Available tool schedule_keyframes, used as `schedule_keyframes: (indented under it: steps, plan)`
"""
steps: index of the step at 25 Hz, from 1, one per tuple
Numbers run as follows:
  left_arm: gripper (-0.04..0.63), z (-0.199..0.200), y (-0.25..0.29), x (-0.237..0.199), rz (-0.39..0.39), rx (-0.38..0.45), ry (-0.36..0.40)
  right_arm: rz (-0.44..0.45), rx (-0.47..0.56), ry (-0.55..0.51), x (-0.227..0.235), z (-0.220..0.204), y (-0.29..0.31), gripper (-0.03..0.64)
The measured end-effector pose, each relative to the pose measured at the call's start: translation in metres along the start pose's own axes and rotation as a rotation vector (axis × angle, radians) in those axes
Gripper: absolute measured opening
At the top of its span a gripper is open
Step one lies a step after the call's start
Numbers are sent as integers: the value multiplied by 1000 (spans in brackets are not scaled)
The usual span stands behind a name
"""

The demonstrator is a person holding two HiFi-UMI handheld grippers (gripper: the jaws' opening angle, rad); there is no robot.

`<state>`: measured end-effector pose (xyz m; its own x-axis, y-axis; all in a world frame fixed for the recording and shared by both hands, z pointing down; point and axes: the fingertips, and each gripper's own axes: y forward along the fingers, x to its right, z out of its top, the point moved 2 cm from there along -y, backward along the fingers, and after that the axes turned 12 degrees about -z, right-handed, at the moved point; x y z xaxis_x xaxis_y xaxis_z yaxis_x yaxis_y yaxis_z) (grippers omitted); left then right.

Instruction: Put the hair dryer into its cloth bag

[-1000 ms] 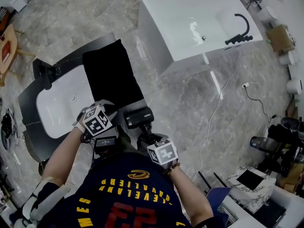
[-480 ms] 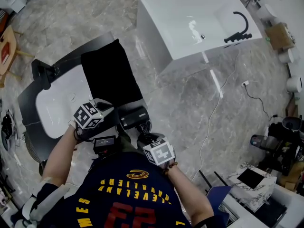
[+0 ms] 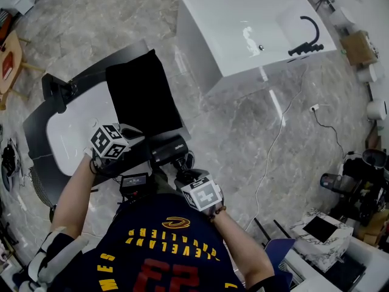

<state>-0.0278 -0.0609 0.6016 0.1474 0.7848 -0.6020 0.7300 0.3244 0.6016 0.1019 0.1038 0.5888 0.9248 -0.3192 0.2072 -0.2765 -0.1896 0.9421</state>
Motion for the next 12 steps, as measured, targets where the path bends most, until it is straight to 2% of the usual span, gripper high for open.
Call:
schedule_keyframes:
  steps: [4,7,9,12]
  plan:
    - [11,-12,11,-2,4,-135,48,-5,-5,11,2,-1,0,236]
    - [11,-14,14,-6,36,-189,78,-7,-5,13,1,-1,-1,236]
    - [9,-9,12,-5,41,-176,85,-5,-3,13,0,0,-2,236]
    - [9,4,2,-1,26,-73,46,4,-8,9,-1,0,-1,236]
